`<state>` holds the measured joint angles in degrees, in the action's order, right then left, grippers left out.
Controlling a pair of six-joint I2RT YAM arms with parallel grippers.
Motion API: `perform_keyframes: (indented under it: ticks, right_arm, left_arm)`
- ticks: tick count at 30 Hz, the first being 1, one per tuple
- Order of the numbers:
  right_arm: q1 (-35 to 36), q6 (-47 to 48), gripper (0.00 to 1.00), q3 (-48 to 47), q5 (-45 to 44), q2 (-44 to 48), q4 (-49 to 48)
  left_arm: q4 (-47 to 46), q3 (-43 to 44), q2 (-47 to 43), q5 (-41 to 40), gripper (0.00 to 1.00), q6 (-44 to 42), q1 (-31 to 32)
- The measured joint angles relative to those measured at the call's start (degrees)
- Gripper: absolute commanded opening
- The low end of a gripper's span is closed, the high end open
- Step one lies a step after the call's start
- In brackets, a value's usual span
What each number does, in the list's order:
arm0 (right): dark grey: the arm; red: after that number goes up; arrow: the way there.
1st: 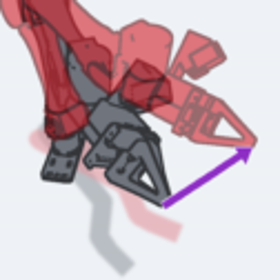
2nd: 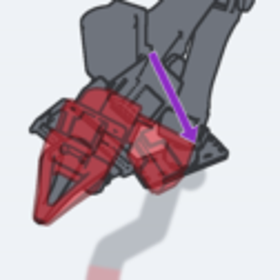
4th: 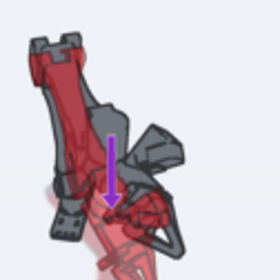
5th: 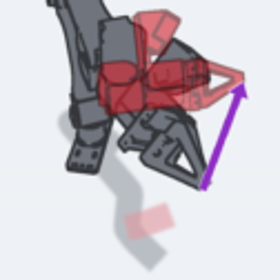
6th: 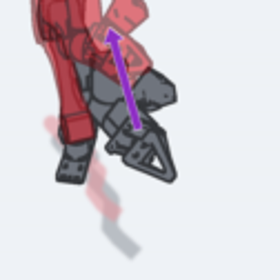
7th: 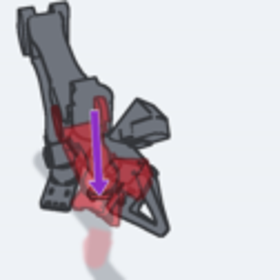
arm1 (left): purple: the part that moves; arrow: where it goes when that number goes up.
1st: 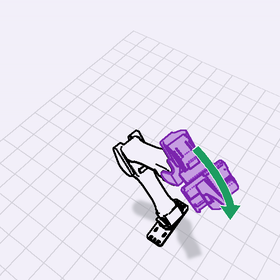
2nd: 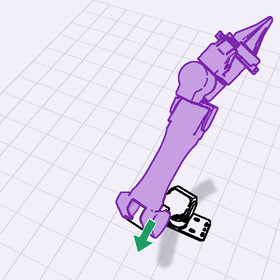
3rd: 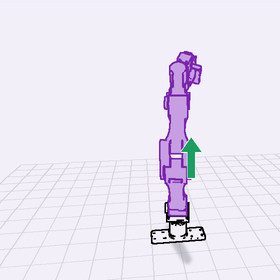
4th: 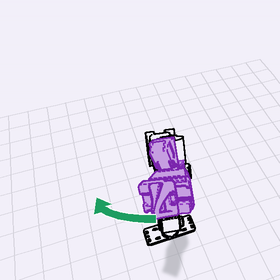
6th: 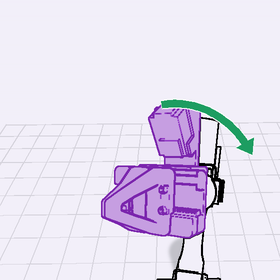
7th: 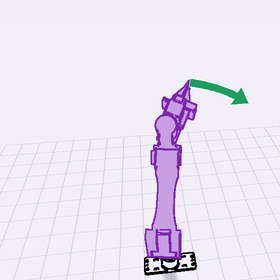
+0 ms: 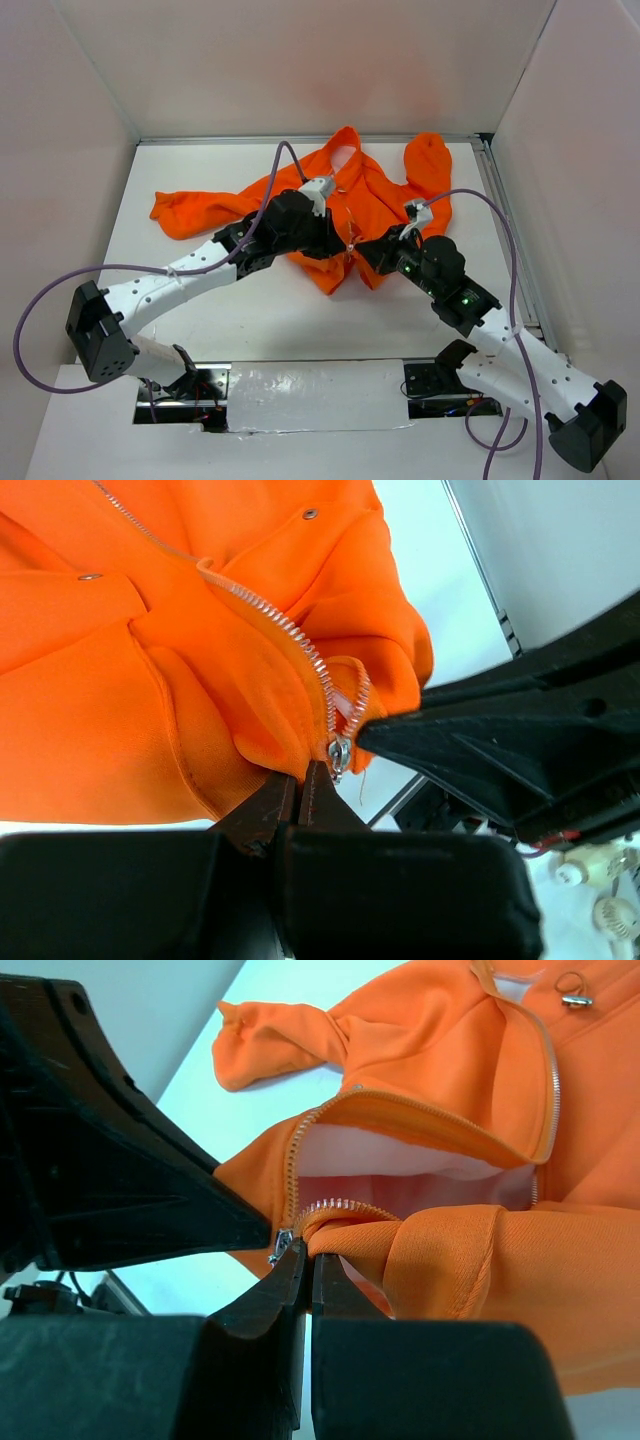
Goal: Zip up the jacket
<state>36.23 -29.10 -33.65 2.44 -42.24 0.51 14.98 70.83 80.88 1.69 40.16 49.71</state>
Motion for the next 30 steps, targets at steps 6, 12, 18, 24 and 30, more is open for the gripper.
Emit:
perform_keyframes:
  ticks: [6,12,18,24,30]
  right_arm:
    - [-0.5,2.8,0.0,2.1,0.6,0.9,-1.8]
    - [-1.5,4.1,0.0,5.0,3.0,1.6,-5.7]
    - [-3.6,3.8,0.0,5.1,5.5,2.2,-5.1]
    - [-7.3,1.9,0.0,5.0,11.8,2.6,-3.1]
    - [-10.1,3.4,0.08,1.2,19.8,-0.3,1.8]
  left_arm:
    - [-0.2,-1.0,-0.9,3.9,0.0,-3.7,0.2]
    - [-2.4,-3.4,-1.2,9.3,0.0,-5.2,0.6]
    - [-4.3,-6.6,-1.5,7.9,0.0,-5.3,0.9]
    - [-7.0,-10.1,-3.1,5.9,0.0,-3.7,1.5]
    - [-6.4,-10.4,-3.5,5.1,0.0,-2.2,1.9]
